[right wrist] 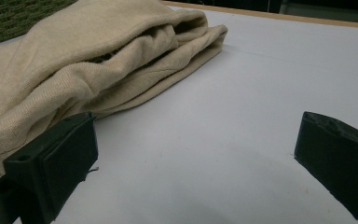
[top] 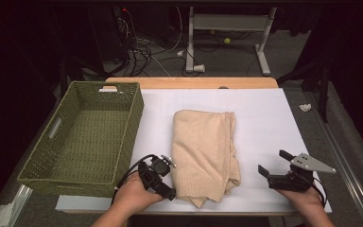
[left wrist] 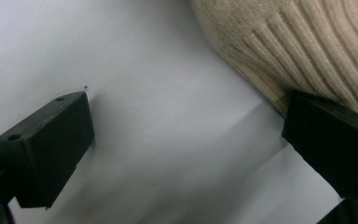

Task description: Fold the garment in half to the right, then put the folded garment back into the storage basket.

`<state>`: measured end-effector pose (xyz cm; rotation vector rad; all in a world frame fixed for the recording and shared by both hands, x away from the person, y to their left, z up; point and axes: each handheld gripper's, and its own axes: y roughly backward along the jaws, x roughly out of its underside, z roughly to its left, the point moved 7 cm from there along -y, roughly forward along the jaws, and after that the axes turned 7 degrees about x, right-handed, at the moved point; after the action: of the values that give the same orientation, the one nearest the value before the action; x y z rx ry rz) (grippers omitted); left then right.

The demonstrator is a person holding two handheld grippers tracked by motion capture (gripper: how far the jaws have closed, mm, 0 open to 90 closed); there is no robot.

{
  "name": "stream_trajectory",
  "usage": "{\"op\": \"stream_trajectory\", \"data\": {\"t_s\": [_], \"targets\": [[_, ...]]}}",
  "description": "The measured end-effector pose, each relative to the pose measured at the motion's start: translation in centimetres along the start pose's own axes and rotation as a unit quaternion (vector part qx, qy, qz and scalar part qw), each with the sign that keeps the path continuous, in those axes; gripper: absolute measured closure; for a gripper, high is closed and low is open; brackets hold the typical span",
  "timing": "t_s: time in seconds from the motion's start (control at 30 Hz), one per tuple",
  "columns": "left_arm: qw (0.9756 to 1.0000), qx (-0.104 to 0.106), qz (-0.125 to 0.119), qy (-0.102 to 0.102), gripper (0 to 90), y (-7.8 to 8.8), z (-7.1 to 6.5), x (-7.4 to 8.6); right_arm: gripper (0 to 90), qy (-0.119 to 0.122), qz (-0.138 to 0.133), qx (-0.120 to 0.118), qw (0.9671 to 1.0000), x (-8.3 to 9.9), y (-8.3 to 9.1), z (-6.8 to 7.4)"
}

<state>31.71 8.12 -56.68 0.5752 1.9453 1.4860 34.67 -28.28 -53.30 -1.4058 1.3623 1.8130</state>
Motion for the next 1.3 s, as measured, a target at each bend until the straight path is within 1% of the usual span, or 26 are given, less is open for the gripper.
{"op": "stream_trajectory", "data": {"t_s": [0.1, 0.23, 0.47, 0.77, 0.87, 0.97, 1.07, 1.2, 1.27, 1.3], "targets": [[0.9998, 0.001, 0.021, -0.002, 0.3, 0.0, 0.0, -0.2, 0.0, 0.002, 0.002, 0.002, 1.0000, 0.1, 0.0, 0.0], [0.9993, -0.002, 0.038, -0.004, 0.0, 0.0, 0.0, -0.5, 0.0, 0.002, 0.005, 0.001, 1.0000, 0.2, 0.0, 0.0], [0.9990, 0.000, 0.044, -0.001, 0.4, 0.1, -0.1, -0.6, 0.0, 0.002, 0.006, 0.000, 1.0000, 0.3, 0.1, -0.1], [0.9989, 0.002, 0.046, -0.005, 0.1, 0.0, -0.2, -0.8, 0.0, 0.003, 0.008, -0.003, 1.0000, 0.2, 0.0, 0.2], [0.9987, 0.006, 0.050, -0.007, 0.6, 0.1, -0.3, -0.8, 0.0, 0.001, 0.009, -0.001, 1.0000, 0.2, -0.2, 0.2], [0.9987, 0.007, 0.047, -0.015, 0.6, 0.7, -0.5, -0.9, 0.0, -0.001, 0.011, -0.001, 0.9999, 0.1, -0.4, 0.2], [0.9990, 0.008, 0.041, -0.019, 0.6, 1.6, -0.8, -1.0, 0.0, 0.000, 0.010, -0.001, 1.0000, 0.0, -0.6, 0.4], [0.9994, 0.007, 0.024, -0.022, 0.6, 3.1, -1.3, -1.1, 0.0, 0.001, 0.008, -0.003, 1.0000, -0.2, -0.7, 0.6], [0.9997, 0.014, 0.010, -0.019, 0.6, 3.8, -1.7, -1.4, 0.0, 0.004, 0.006, -0.004, 1.0000, -0.3, -0.7, 0.7], [0.9996, 0.015, 0.008, -0.022, 0.6, 3.9, -2.0, -1.5, 0.0, 0.008, 0.005, -0.004, 0.9999, -0.4, -0.6, 0.8]]}}
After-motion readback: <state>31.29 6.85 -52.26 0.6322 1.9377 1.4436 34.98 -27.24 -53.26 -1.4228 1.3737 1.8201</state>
